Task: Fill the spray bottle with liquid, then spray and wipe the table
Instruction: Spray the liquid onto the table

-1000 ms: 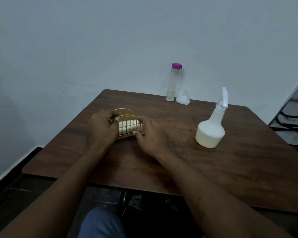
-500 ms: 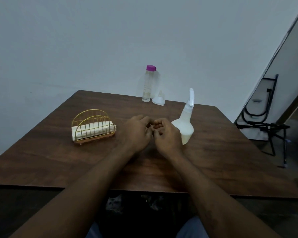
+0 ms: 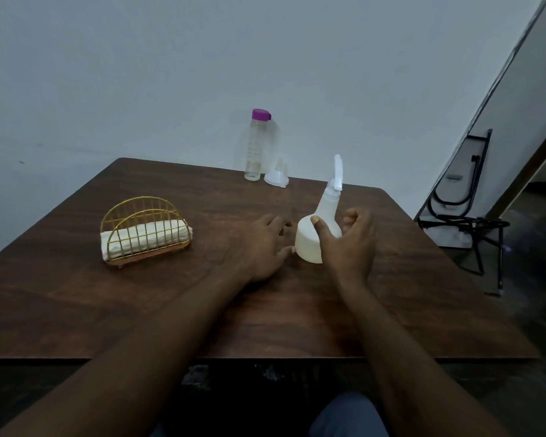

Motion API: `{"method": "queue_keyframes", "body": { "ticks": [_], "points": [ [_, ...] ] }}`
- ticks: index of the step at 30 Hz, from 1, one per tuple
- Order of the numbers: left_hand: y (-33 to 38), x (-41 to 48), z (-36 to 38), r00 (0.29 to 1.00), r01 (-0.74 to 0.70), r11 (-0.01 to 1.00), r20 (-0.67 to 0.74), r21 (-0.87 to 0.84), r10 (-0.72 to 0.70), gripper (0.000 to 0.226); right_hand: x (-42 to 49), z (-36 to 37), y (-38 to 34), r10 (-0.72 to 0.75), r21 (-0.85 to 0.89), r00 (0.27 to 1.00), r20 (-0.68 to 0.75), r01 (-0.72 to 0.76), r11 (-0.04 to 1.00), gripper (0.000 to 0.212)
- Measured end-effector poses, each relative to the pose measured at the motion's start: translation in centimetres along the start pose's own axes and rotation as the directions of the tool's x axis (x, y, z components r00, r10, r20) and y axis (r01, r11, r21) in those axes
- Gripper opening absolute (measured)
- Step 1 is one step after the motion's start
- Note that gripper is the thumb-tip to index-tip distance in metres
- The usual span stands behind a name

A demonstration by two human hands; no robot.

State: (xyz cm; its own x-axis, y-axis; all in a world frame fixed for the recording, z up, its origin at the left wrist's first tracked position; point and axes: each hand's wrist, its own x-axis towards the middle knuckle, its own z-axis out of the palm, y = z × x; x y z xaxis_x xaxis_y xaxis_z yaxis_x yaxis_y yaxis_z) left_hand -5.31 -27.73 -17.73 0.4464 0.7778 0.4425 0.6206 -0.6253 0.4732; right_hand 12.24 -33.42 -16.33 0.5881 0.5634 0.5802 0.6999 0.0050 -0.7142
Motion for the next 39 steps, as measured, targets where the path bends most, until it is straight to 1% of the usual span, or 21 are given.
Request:
{"method": "queue_keyframes", "body": {
  "ticks": [1,3,5,7,10,13,17,20,22,25,26,29,31,33,34,36,37,39],
  "points": [
    [-0.1,0.4,0.3,1.000,-0.014,1.000,0.011,-0.007,0.014,0.054,0.5,0.0,0.2,0.027,0.011,0.999,0.038,-0.027,1.000,0.064],
    [-0.3,1.1,0.8,0.999,-0.040,0.999,0.011,-0.019,0.040,0.061,1.3,0.4,0.3,0.060,0.047,0.987,0.147,-0.068,0.997,0.068],
    [-0.5,1.9,1.3,0.999,-0.045,0.998,0.008,-0.039,0.045,0.068,1.9,1.0,0.3,0.078,0.055,0.966,0.248,-0.094,0.994,0.063],
    [-0.7,2.4,1.9,0.999,-0.048,0.997,0.008,-0.068,0.048,0.074,2.6,1.6,-0.1,0.086,0.061,0.951,0.297,-0.109,0.992,0.057],
    [-1.2,2.5,2.7,0.999,-0.046,0.992,0.012,-0.118,0.048,0.080,3.4,2.2,-0.5,0.093,0.117,0.953,0.289,-0.131,0.984,0.044],
    [-1.7,2.5,3.2,0.998,-0.056,0.984,-0.012,-0.170,0.054,0.081,3.9,2.6,-0.7,0.075,0.138,0.960,0.270,-0.116,0.984,0.040],
    [-1.9,2.5,3.5,0.996,-0.078,0.964,-0.051,-0.255,0.067,0.072,4.6,2.8,-1.2,0.057,0.163,0.972,0.226,-0.096,0.982,0.049],
    [-2.0,2.4,3.5,0.992,-0.117,0.950,-0.078,-0.289,0.098,0.063,5.1,2.9,-1.6,0.090,0.192,0.975,0.202,-0.129,0.973,0.059],
    [-1.8,2.4,3.5,0.989,-0.142,0.946,-0.087,-0.291,0.121,0.061,5.3,2.7,-2.0,0.112,0.220,0.960,0.258,-0.171,0.960,0.057],
    [-1.6,2.3,3.2,0.990,-0.127,0.940,-0.091,-0.317,0.103,0.062,5.6,1.9,-2.5,0.073,0.287,0.937,0.342,-0.178,0.941,0.033],
    [-1.5,2.2,3.0,0.992,-0.117,0.936,-0.092,-0.332,0.091,0.064,5.6,1.5,-2.6,0.065,0.282,0.932,0.356,-0.173,0.944,0.030],
    [-1.4,2.2,2.1,0.992,-0.092,0.925,-0.113,-0.369,0.054,0.070,5.6,0.1,-2.8,0.060,0.257,0.911,0.409,-0.178,0.950,0.029],
    [-1.4,2.0,1.5,0.991,-0.073,0.920,-0.128,-0.385,0.026,0.069,5.8,-1.1,-2.6,0.045,0.253,0.875,0.482,-0.189,0.949,0.030],
    [-1.5,1.8,0.9,0.990,-0.063,0.930,-0.141,-0.363,0.012,0.063,6.2,-2.6,-2.7,0.038,0.205,0.822,0.568,-0.186,0.961,0.044],
    [-1.5,1.7,0.6,0.989,-0.059,0.937,-0.150,-0.345,0.007,0.057,6.5,-3.3,-2.6,0.034,0.173,0.787,0.615,-0.178,0.969,0.044],
    [-1.8,1.7,0.1,0.984,-0.052,0.958,-0.176,-0.283,0.002,0.042,7.1,-4.5,-2.4,0.025,0.129,0.695,0.718,-0.168,0.977,0.032],
    [-2.0,1.8,-0.1,0.984,-0.039,0.972,-0.180,-0.233,-0.003,0.035,7.4,-5.1,-2.2,0.023,0.124,0.643,0.765,-0.182,0.975,0.030],
    [-2.3,1.9,-0.2,0.986,0.022,0.991,-0.163,-0.130,-0.043,0.019,7.9,-6.0,-1.5,0.045,0.107,0.544,0.838,-0.246,0.963,0.037]
  ]
}}
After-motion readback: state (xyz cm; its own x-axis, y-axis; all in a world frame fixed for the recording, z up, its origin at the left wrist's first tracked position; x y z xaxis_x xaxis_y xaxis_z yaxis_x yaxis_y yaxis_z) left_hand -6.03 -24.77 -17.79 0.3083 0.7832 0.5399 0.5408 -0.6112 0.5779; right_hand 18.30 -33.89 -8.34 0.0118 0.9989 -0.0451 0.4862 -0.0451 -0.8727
